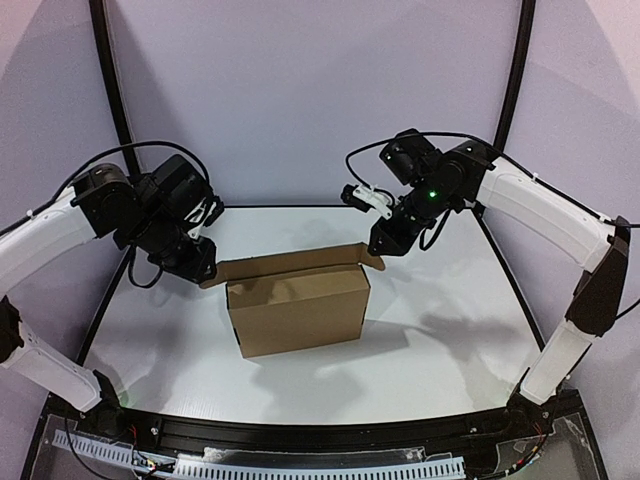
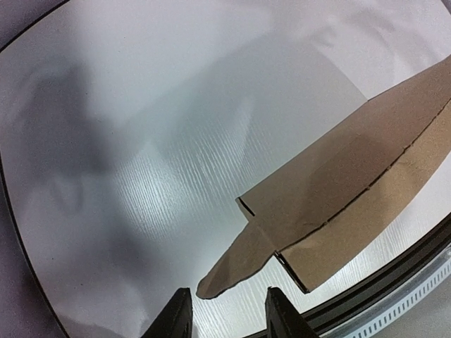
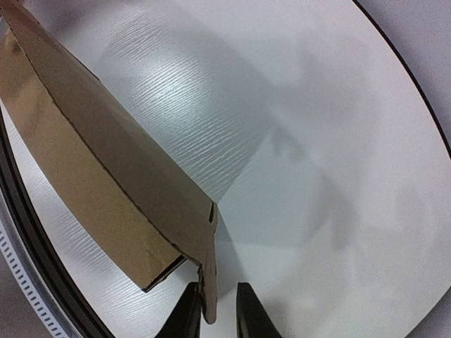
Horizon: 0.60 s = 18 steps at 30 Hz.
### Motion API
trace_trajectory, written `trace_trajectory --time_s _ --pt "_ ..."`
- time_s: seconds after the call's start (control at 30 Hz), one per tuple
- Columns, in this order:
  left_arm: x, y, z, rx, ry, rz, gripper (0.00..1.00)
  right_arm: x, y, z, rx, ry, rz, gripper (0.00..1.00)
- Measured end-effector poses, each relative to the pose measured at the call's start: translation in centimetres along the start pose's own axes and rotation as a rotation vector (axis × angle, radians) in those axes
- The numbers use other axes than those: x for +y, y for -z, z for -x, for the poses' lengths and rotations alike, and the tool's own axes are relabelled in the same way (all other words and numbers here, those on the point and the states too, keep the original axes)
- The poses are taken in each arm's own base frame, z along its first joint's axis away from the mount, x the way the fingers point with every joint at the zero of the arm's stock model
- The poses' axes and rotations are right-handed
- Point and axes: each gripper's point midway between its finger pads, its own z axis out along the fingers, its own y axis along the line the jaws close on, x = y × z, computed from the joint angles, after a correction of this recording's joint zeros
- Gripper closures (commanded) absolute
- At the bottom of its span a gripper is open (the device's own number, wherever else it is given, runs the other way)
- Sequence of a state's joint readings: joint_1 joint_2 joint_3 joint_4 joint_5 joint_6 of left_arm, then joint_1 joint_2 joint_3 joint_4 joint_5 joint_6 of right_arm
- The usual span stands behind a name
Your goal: Fold the paper box
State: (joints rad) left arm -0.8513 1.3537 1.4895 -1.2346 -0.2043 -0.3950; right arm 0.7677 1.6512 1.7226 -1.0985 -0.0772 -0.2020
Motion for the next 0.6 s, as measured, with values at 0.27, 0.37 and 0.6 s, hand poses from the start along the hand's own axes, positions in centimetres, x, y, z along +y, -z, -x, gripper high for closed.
trace_trajectory --time_s 0.27,0.37,0.6 --pt "-0.2 -1.1 -0.2 0.029 0.024 0.038 0.86 0.3 -0.5 0.0 0.016 -0.039 0.005 1.00" --pt "-0.2 -1.4 -0.1 0.037 0.035 0.049 0.98 0.4 -0.4 0.1 0.017 -0.056 0.003 1.00" --pt "-1.5 -1.6 -0.1 0.044 0.093 0.001 0.99 0.6 -0.4 0.1 0.030 -0.108 -0.007 1.00"
